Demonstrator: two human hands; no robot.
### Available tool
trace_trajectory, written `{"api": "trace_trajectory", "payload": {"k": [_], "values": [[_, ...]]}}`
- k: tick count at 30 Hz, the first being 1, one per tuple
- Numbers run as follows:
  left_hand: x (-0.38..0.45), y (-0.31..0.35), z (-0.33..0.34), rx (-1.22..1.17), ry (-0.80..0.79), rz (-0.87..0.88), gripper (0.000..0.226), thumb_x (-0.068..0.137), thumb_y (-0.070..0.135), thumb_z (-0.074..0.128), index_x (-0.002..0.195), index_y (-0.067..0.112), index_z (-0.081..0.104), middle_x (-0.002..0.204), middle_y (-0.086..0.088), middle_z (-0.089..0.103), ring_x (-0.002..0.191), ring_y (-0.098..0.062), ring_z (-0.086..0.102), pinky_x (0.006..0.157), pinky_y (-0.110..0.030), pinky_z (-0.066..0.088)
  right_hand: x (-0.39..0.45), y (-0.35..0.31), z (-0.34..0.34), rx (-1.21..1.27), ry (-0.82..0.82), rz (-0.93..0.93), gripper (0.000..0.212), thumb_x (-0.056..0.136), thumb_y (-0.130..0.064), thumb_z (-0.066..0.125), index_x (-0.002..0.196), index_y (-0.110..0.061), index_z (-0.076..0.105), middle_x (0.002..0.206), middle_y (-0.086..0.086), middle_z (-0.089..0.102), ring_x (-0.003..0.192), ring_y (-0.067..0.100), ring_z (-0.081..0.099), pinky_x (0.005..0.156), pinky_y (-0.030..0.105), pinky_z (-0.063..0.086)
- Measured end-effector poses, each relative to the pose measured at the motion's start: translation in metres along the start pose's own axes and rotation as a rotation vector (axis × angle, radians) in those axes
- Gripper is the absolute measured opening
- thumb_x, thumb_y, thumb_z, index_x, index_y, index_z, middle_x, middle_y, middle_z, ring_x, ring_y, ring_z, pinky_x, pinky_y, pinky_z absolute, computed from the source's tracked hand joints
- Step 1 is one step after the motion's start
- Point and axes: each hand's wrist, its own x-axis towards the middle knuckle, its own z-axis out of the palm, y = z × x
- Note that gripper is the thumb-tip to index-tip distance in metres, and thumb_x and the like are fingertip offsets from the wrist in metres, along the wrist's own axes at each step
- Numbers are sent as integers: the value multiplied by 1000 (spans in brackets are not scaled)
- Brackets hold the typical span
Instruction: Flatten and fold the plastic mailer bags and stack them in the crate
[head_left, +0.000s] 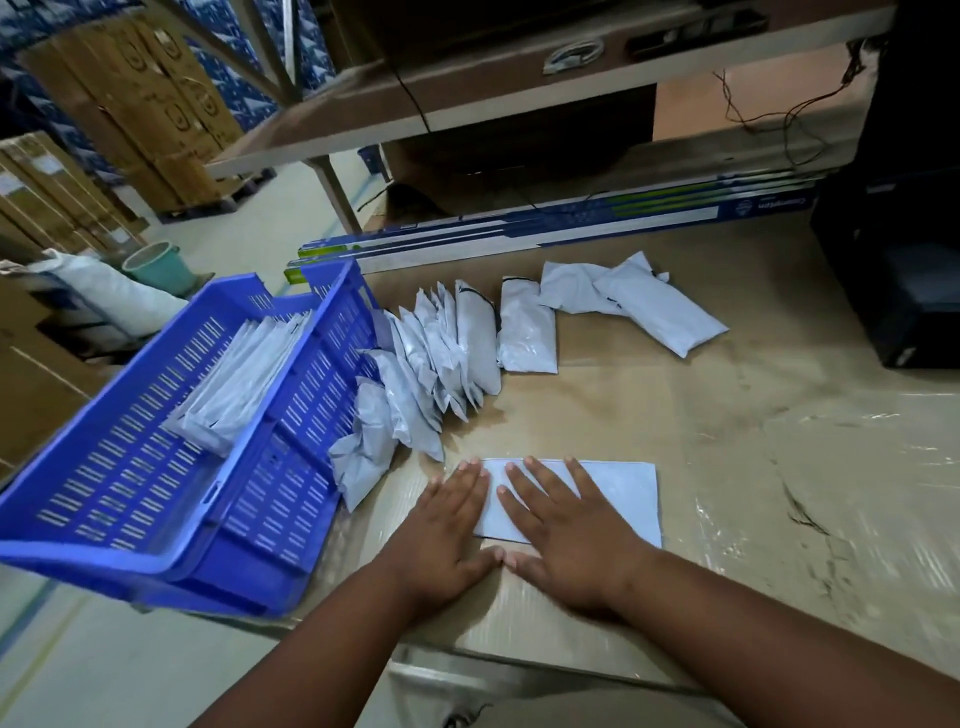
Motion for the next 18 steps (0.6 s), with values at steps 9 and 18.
{"api": "trace_trajectory", "payload": {"k": [9, 18], "values": [[17, 38, 4, -1, 188, 131, 64, 114, 41, 37, 170, 16, 17, 178, -1, 6, 164, -16, -1, 134, -45, 6, -12, 5, 2, -11, 155, 218, 74, 103, -57, 38, 157, -6, 46, 163, 15, 43, 155, 30, 35, 123, 59, 19], [16, -3, 10, 34, -28, -169, 71, 107, 61, 8, 169, 31, -9, 176, 12, -18, 159, -4, -21, 133, -44, 2, -55, 37, 16, -13, 83, 282, 87, 104, -71, 18, 165, -10, 29, 174, 10, 22, 161, 25, 18, 125, 52, 12]]}}
